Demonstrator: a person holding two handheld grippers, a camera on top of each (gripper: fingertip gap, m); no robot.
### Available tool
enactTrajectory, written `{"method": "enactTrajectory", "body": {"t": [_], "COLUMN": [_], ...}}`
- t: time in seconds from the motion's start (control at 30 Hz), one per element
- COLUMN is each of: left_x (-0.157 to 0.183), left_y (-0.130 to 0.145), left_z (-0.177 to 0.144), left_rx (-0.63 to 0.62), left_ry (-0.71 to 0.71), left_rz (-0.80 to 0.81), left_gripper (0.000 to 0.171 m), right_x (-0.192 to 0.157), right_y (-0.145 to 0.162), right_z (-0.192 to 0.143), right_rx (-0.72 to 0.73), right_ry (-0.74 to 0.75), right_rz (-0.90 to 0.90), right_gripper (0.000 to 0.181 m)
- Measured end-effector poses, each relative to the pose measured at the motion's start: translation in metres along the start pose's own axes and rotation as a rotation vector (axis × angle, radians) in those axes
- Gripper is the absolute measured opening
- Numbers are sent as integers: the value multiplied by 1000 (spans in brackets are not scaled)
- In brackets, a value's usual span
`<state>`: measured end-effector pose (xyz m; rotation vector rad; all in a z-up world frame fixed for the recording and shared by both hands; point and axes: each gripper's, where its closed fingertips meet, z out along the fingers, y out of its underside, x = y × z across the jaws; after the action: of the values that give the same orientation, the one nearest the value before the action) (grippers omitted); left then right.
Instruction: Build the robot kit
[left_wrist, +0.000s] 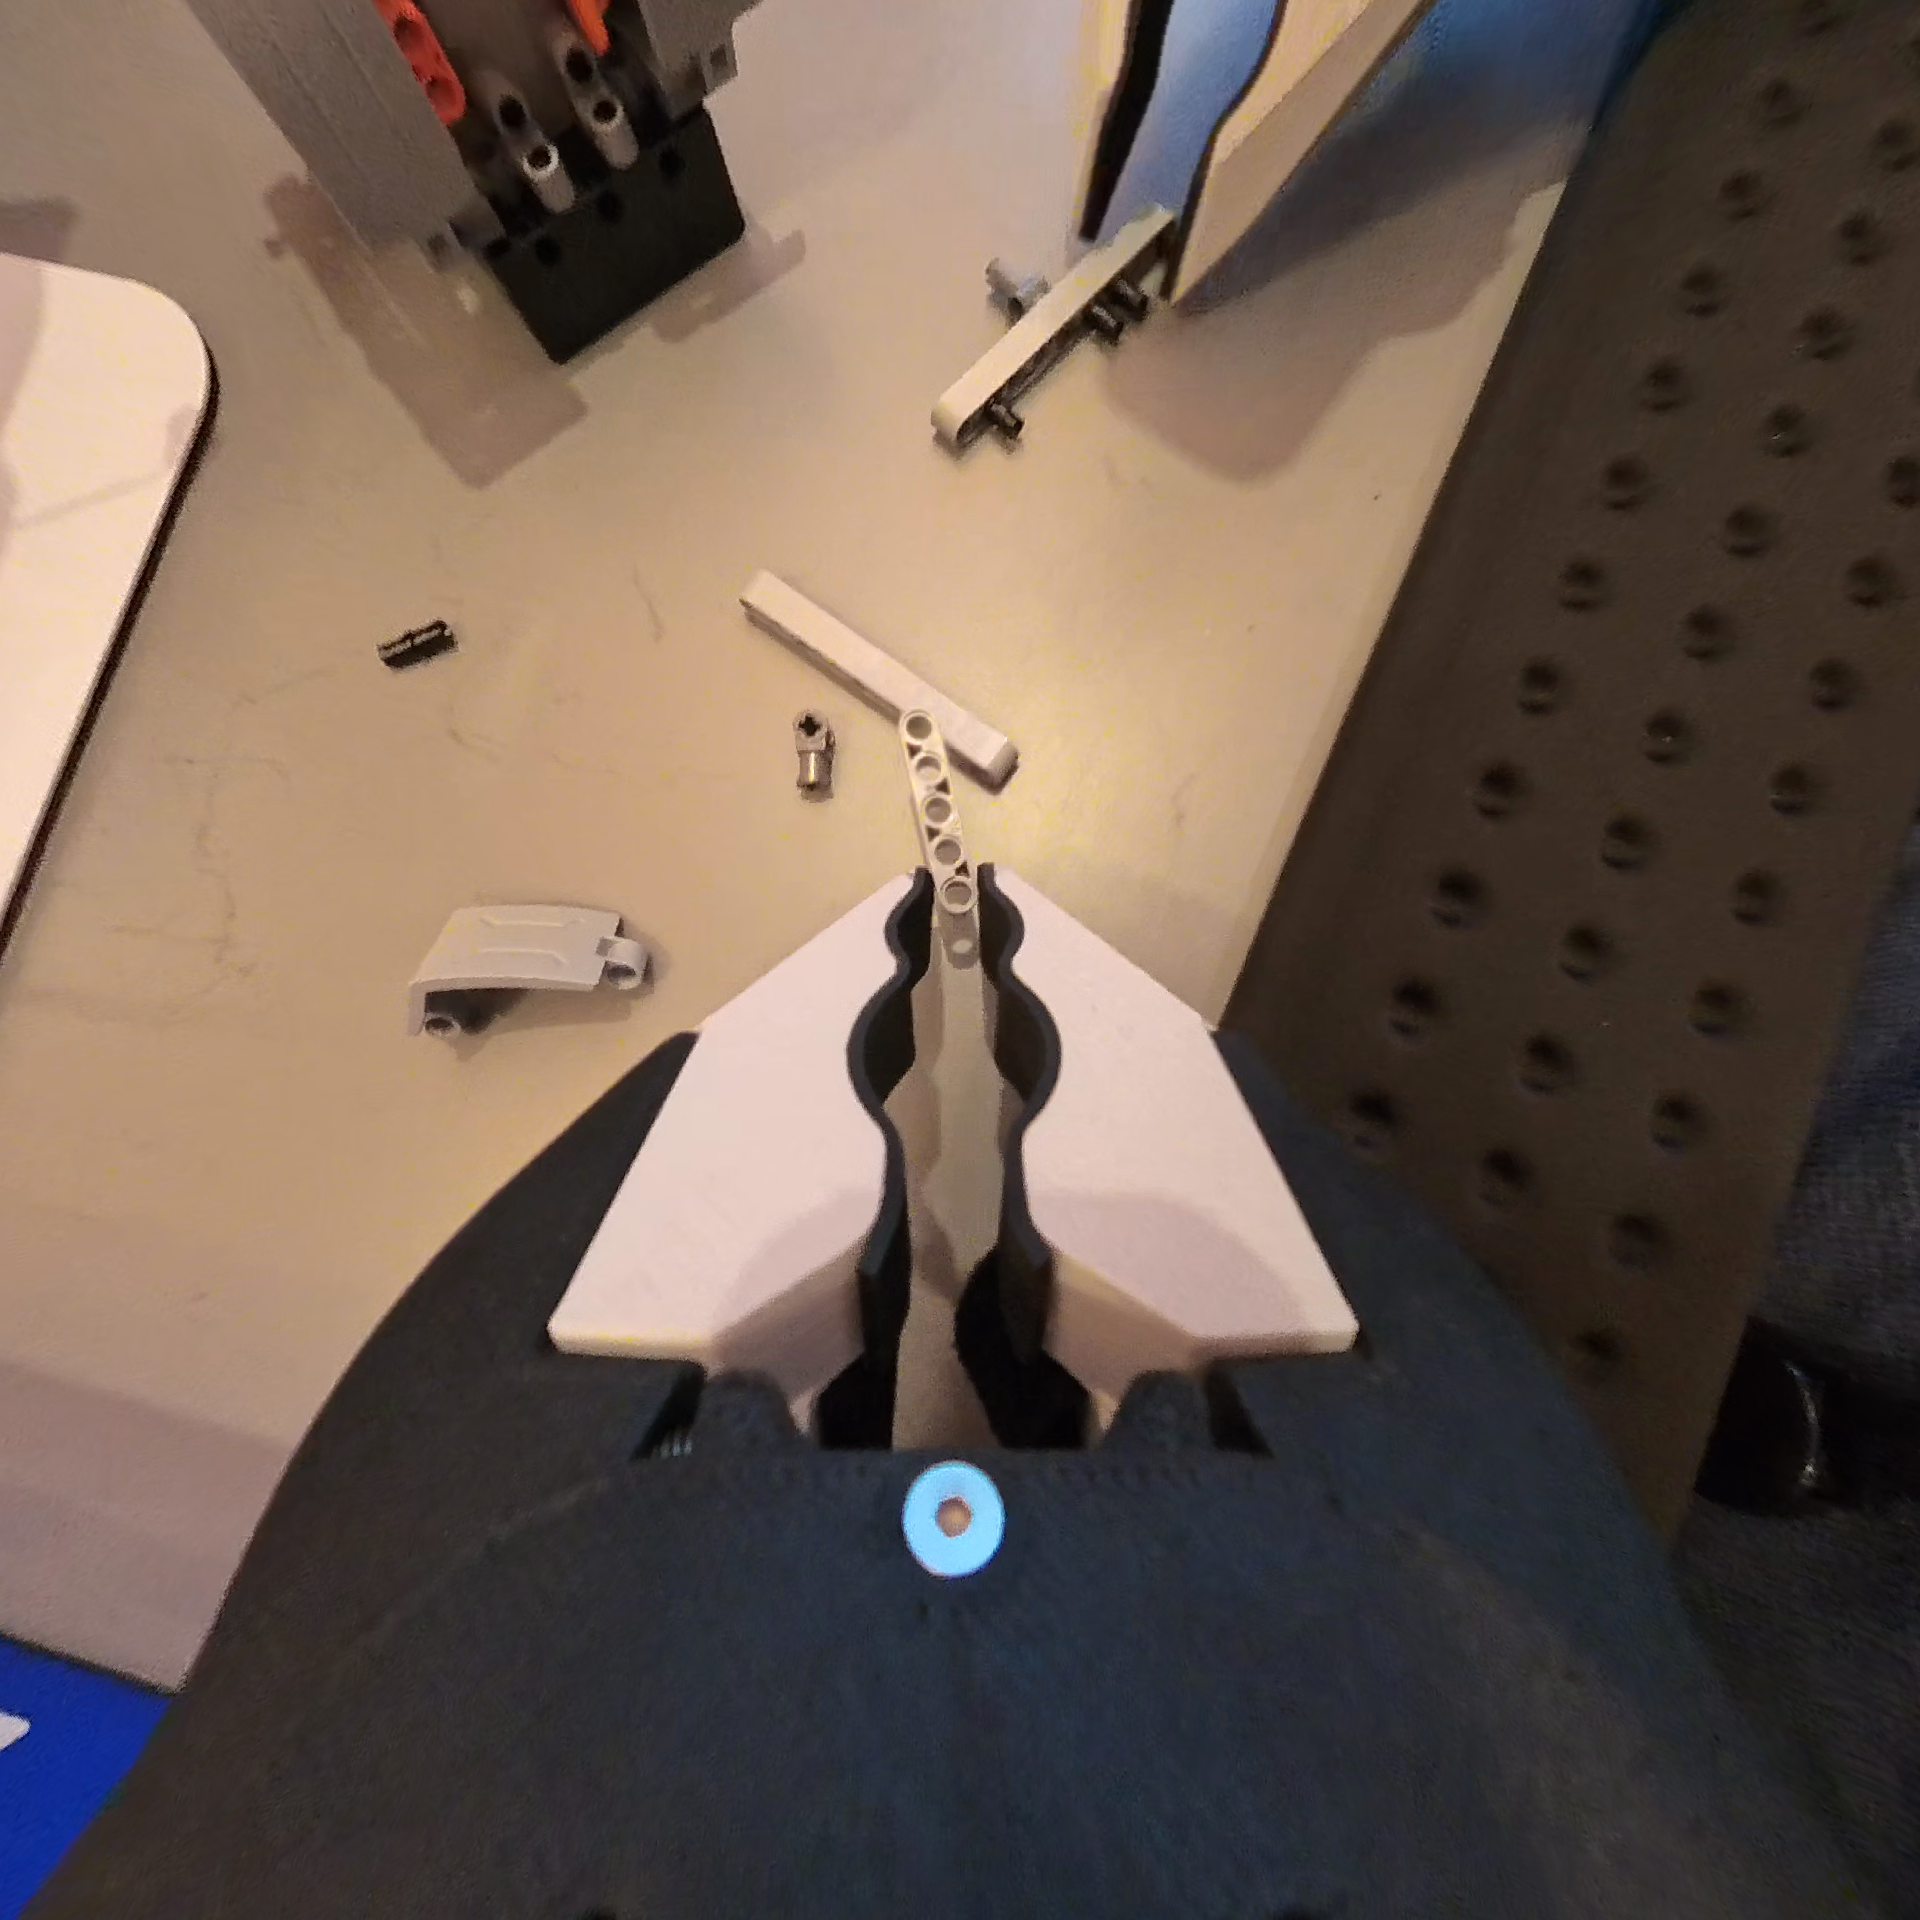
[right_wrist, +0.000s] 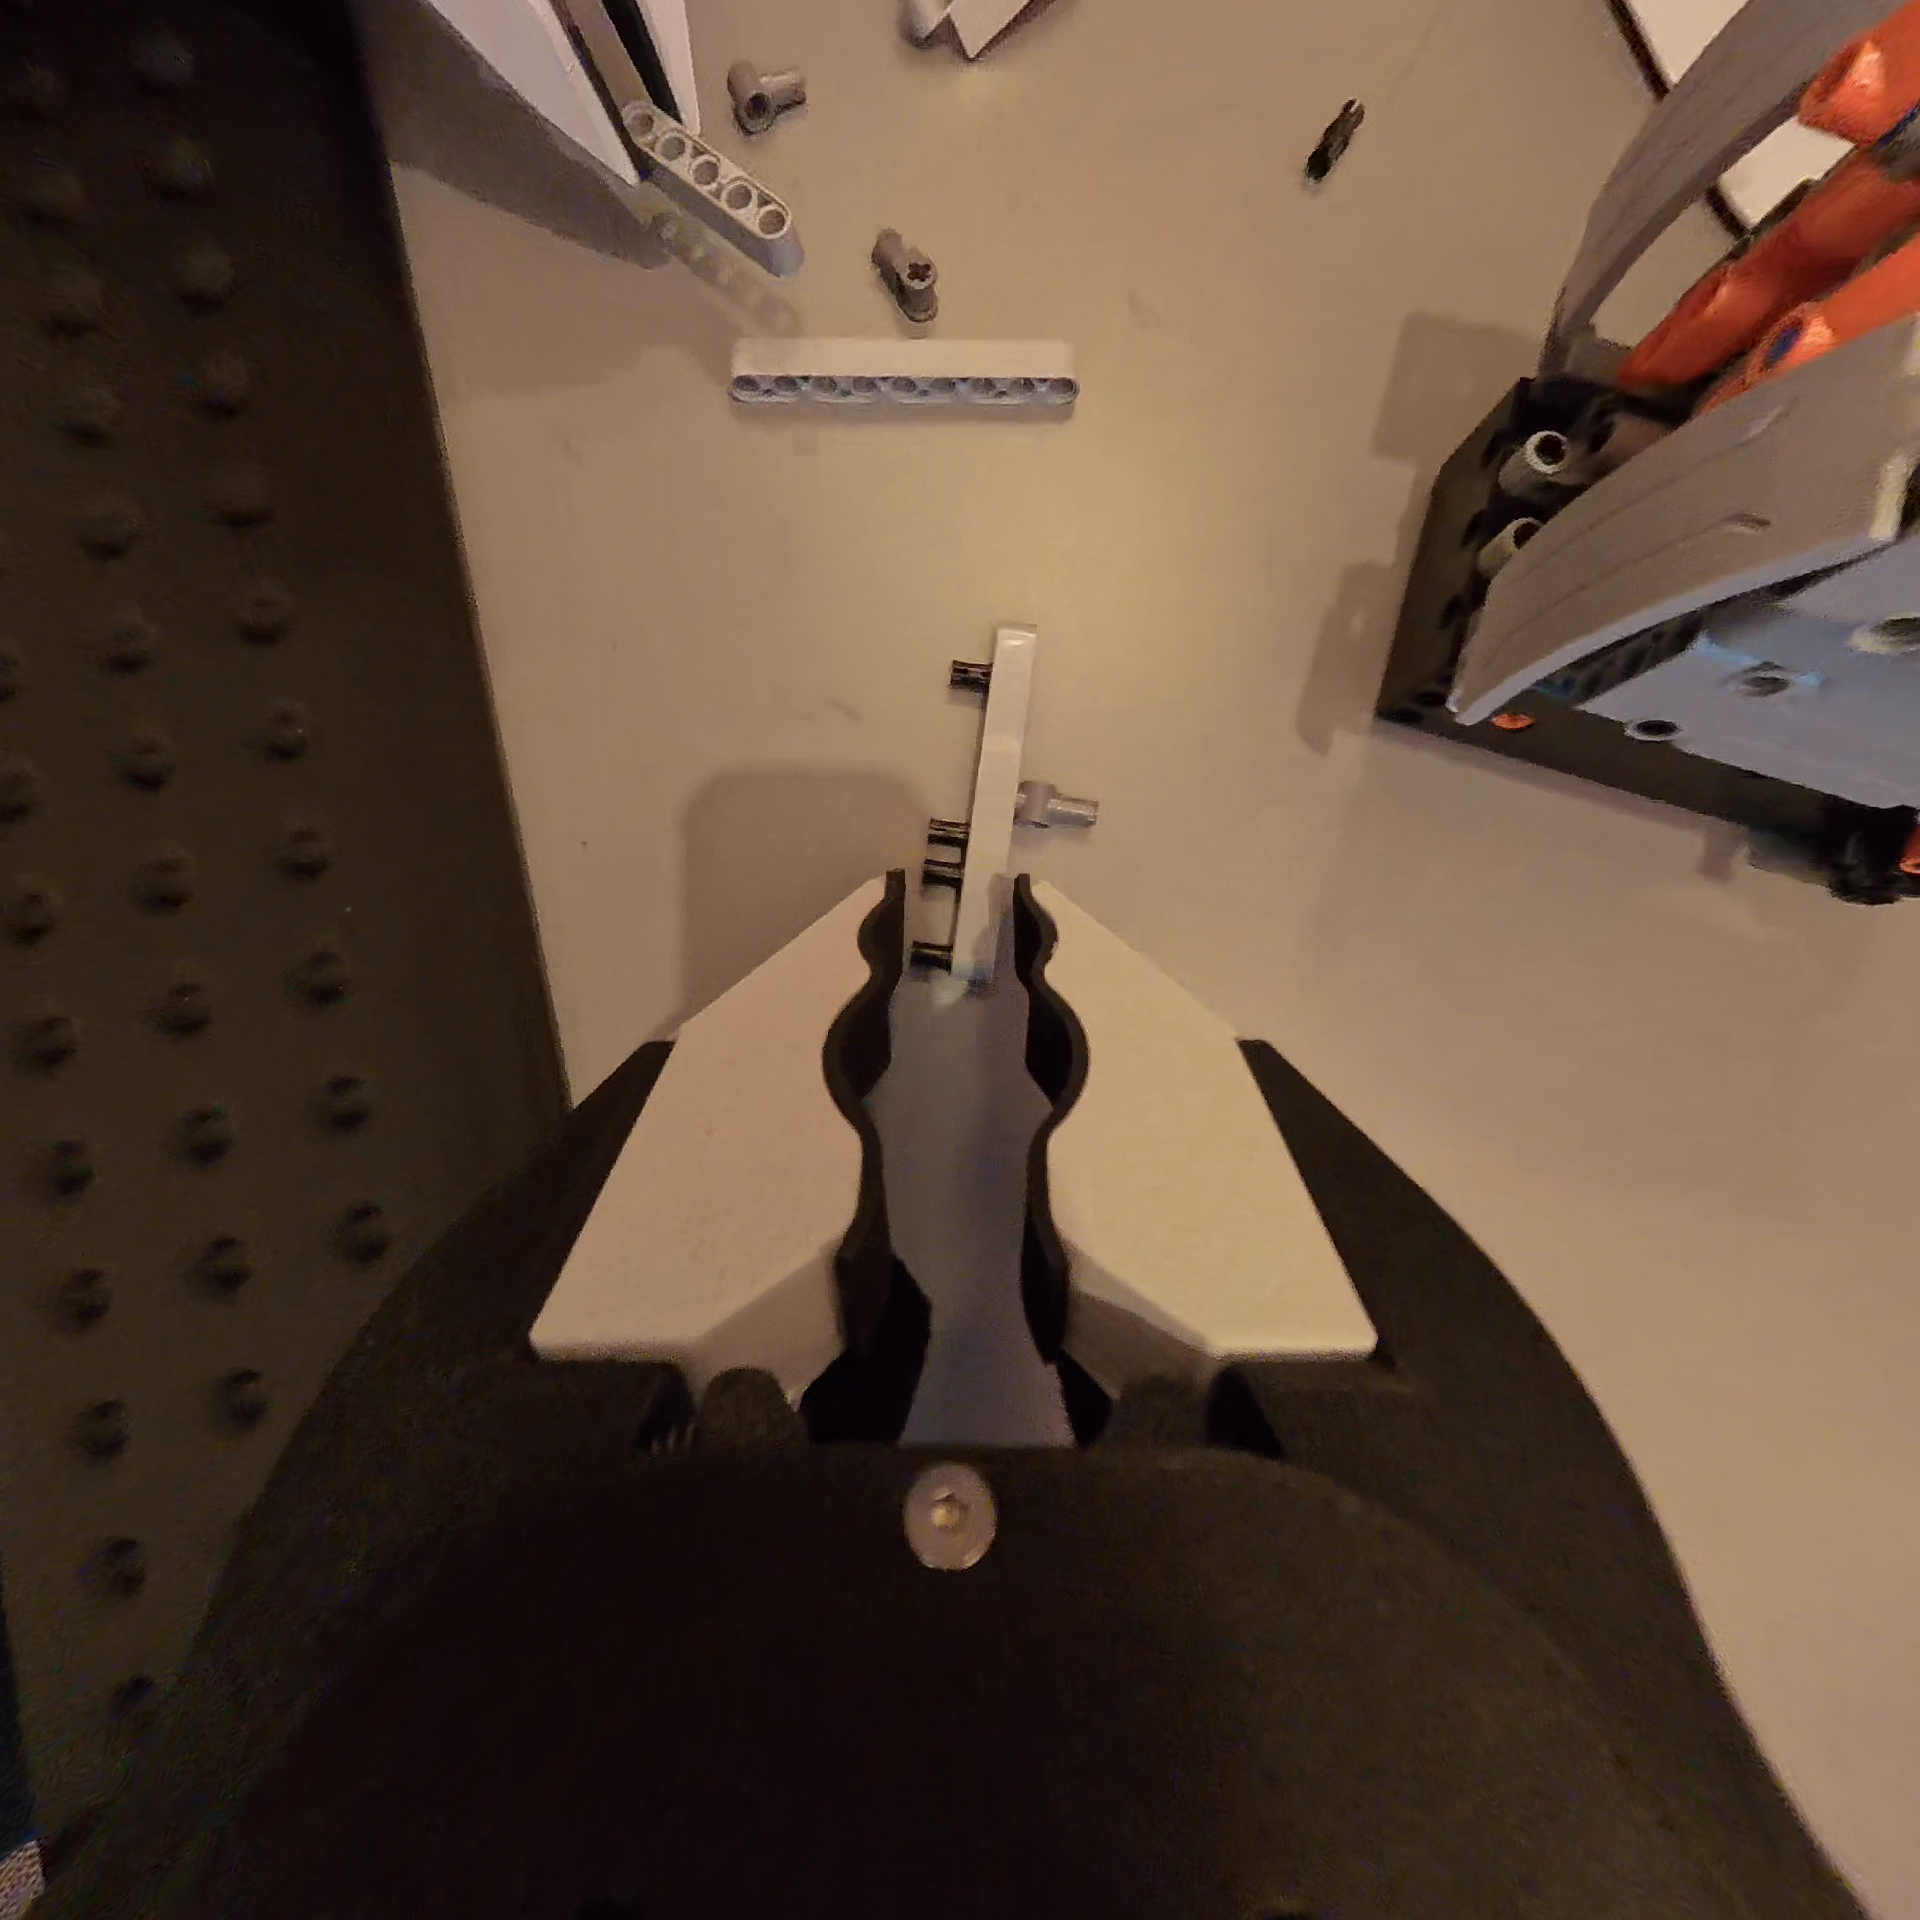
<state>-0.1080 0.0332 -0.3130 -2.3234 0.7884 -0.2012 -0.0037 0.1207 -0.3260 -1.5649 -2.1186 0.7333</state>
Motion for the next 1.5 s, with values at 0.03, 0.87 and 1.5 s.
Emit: {"method": "enactTrajectory", "body": {"t": [0.03, 0.87, 1.5], "left_x": [2, 50, 34], "left_y": [-3, -32, -36], "left_z": [0, 45, 49], "left_rx": [8, -53, -27], "left_ry": [2, 145, 30], "left_rz": [12, 402, 480], "left_gripper": [6, 5, 5], "right_x": [0, -20, -20], "right_y": [0, -12, -12], "right_z": [1, 13, 13], "right_rx": [-3, 1, 9], "right_ry": [-1, -249, -235], "right_rz": [-4, -125, -129], "right_gripper": [16, 12, 7]}}
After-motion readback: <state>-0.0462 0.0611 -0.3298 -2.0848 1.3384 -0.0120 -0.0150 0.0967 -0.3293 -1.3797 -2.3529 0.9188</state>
